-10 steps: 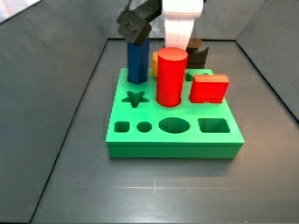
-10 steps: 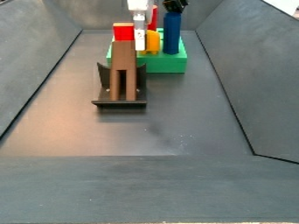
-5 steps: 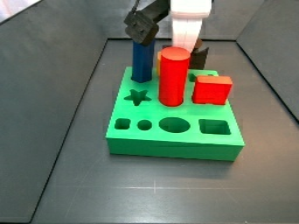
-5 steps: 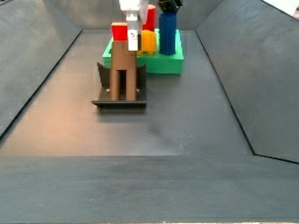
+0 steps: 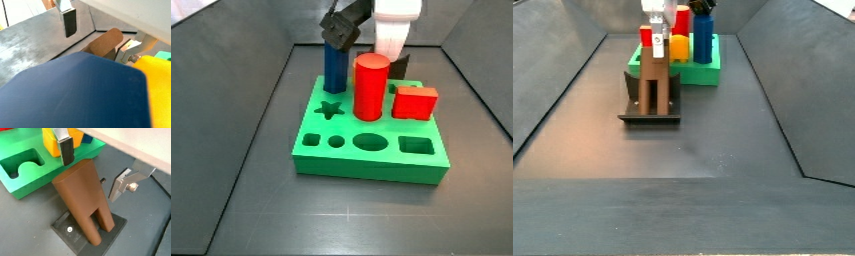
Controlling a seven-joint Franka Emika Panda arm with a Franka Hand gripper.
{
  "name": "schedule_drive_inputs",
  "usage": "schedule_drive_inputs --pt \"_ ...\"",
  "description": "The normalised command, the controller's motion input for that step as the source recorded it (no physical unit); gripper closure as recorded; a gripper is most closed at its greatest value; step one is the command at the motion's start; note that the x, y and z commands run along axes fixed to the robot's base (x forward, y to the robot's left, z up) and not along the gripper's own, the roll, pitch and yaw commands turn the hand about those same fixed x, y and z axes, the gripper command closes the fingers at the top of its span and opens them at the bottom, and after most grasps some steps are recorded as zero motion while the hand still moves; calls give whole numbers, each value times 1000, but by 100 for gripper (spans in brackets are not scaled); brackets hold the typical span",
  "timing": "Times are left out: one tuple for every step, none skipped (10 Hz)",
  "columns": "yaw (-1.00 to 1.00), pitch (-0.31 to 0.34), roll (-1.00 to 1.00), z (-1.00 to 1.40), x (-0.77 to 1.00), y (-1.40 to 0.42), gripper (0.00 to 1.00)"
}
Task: Pick up the square-circle object. Move up. Place the square-circle object on the fixture. Regrasp the square-circle object. Move to above the board. Insert the square-circle object.
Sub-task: Regrasp the square-circle object.
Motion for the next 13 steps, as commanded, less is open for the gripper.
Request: schedule_drive_inputs --pt "69 227 -35 -4 443 -16 0" --pt "68 230 -34 -6 424 -15 0" --pt "65 234 -33 -7 397 -15 0" --pt "64 236 -33 -4 373 -15 0" --pt "65 236 -35 -4 349 -16 0" --pt "69 234 -35 -5 324 -16 0" --pt "70 231 -34 -5 297 -17 0" --pt "71 225 -30 -2 263 -17 0" --pt "68 228 -26 -5 238 -15 0" --pt "67 229 -25 -4 220 -14 0" --pt "66 232 -25 -6 202 -13 0" --pt "65 235 -24 -3 171 -11 0" --pt "65 238 -23 1 142 -12 0"
